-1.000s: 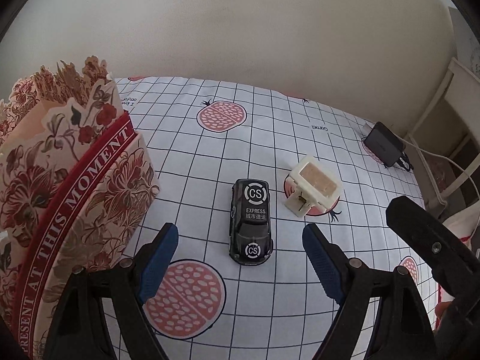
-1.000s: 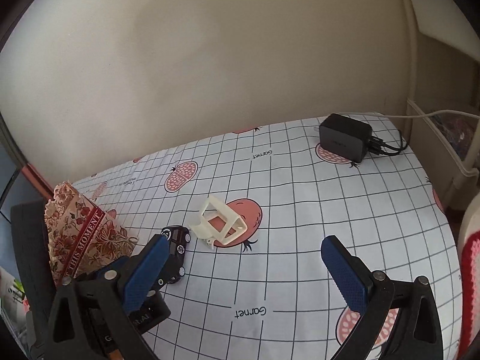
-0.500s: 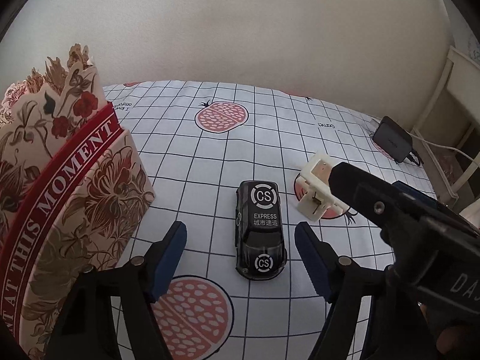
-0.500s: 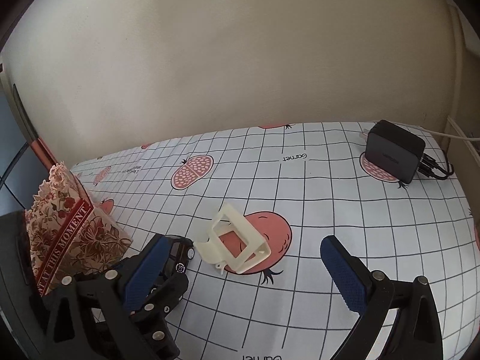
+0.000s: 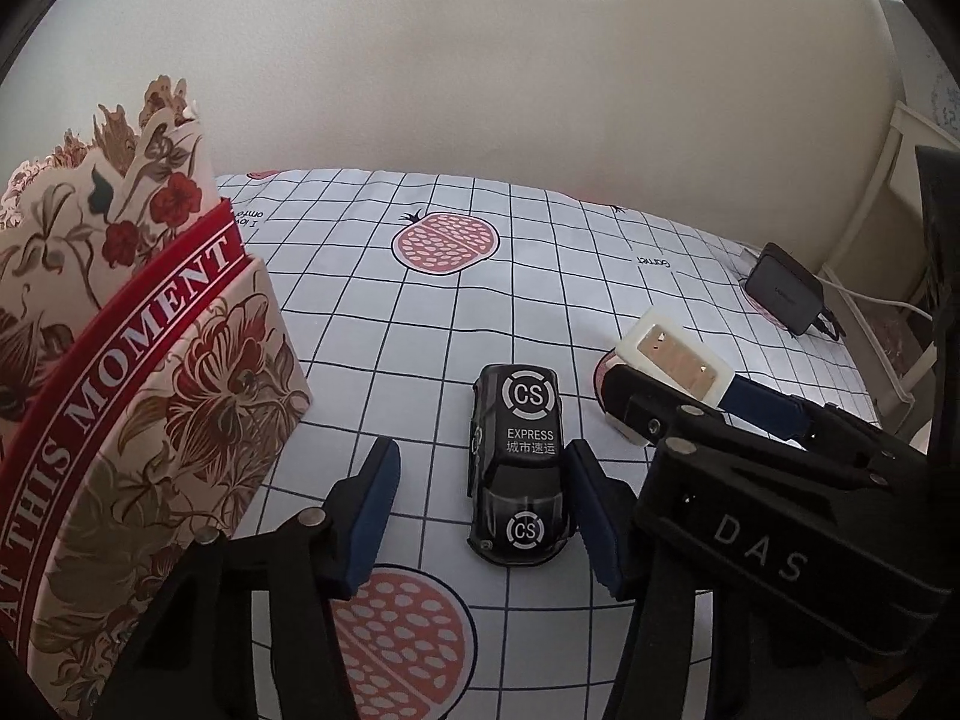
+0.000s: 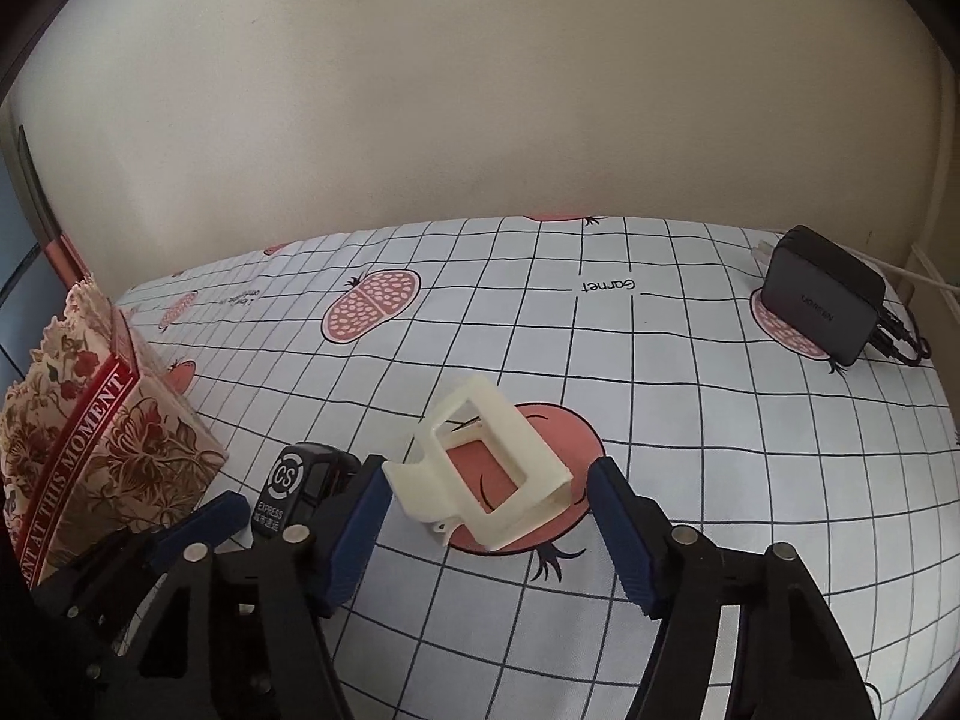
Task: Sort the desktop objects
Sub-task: 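Close the left tool on the black toy car while the right tool grasps the white frame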
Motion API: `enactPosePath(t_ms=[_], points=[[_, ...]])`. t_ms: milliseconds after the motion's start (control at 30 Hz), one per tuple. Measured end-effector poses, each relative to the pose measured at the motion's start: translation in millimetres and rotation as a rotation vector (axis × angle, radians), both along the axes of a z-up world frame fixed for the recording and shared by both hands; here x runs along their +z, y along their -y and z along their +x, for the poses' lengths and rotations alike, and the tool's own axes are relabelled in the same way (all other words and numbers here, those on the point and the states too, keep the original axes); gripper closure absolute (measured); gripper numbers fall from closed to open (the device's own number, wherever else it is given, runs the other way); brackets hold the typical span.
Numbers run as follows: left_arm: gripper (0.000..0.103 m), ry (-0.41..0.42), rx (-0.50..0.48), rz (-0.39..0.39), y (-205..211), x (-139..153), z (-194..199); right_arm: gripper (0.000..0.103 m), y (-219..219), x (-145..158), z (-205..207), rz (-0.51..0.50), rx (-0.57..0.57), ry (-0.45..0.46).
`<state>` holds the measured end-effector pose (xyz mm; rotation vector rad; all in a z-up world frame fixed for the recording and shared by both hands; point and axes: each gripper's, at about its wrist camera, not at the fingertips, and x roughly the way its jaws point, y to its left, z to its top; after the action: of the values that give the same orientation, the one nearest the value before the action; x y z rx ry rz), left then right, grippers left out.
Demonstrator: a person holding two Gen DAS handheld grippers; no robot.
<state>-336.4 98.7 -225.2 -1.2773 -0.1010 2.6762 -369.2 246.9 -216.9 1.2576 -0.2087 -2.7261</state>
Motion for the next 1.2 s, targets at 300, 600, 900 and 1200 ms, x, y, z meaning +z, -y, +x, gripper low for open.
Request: enactPosePath(t_ms=[300, 600, 900, 1200], points=[[0.057, -0.002, 0.012, 0.006, -0.2, -1.2, -0.8, 0.044, 1.5, -0.7, -2.0, 0.008, -0.009, -0.001], [0.069, -0.002, -0.005, 0.032, -1.9, -1.7, -1.1, 0.045, 2.4, -1.0, -1.3, 0.005, -0.011, -0.006], [0.069, 0.062, 0.011, 0.081, 5.5, 4.6, -4.2, 0.045, -0.8, 20.2, 8.1, -0.02, -0.034, -0.004], [0.069, 0.047, 0.017, 0.084, 12.8, 66.5, 6.7, 0.045, -13.5, 86.8, 39.4, -0.112, -0.115, -0.063]])
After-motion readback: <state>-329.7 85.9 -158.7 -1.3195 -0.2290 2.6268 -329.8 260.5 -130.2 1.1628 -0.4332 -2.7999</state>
